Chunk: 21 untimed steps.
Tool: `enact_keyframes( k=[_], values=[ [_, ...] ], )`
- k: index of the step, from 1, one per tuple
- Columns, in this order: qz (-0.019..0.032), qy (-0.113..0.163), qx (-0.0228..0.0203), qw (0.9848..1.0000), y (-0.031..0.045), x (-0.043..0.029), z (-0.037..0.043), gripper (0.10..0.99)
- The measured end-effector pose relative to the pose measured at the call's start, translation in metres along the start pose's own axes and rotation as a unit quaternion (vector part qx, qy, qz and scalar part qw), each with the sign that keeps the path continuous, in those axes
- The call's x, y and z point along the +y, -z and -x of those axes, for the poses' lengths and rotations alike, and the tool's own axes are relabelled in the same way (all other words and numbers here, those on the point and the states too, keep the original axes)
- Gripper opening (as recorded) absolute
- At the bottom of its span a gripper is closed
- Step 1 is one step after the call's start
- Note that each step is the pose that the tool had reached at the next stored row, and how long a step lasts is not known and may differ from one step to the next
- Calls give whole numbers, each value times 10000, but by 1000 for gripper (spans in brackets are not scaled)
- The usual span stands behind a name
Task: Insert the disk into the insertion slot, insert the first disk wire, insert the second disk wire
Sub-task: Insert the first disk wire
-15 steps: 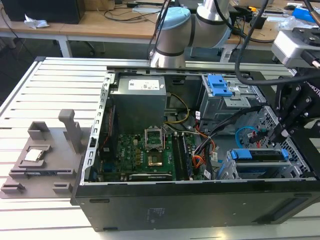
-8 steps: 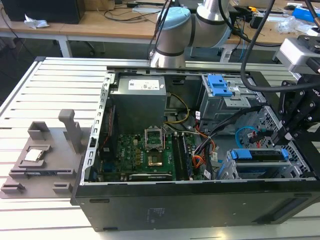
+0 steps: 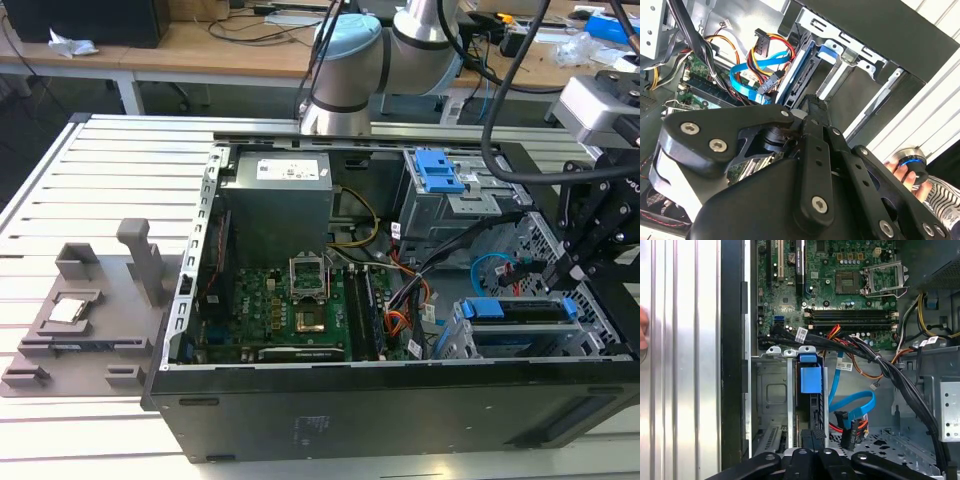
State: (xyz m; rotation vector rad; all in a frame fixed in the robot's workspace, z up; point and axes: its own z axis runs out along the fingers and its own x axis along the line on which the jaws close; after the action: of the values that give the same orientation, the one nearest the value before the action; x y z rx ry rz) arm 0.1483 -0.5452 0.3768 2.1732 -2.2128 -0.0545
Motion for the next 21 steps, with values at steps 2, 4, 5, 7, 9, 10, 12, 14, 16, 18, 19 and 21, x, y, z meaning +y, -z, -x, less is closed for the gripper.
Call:
enact_keyframes(
  k=[2,4,5,7,9,10,12,14,16,18,19,21],
  values=[
    [0,0,0,10000,0,0,0,106],
    [0,0,0,10000,0,-1,0,106],
    [0,0,0,10000,0,-2,0,169],
    [0,0,0,10000,0,-2,0,361],
    [0,0,2,10000,0,-1,115,361],
    [0,1,4,10000,1,-2,268,361],
    [19,0,3,10000,-31,-41,324,361],
    [26,-1,3,10000,-71,-50,325,361],
    [26,-6,4,10000,-120,-53,326,361],
    [26,-7,5,10000,-121,-54,326,361],
    [26,-7,5,10000,-121,-54,326,345],
    [26,-6,5,10000,-121,-54,326,282]
  ],
)
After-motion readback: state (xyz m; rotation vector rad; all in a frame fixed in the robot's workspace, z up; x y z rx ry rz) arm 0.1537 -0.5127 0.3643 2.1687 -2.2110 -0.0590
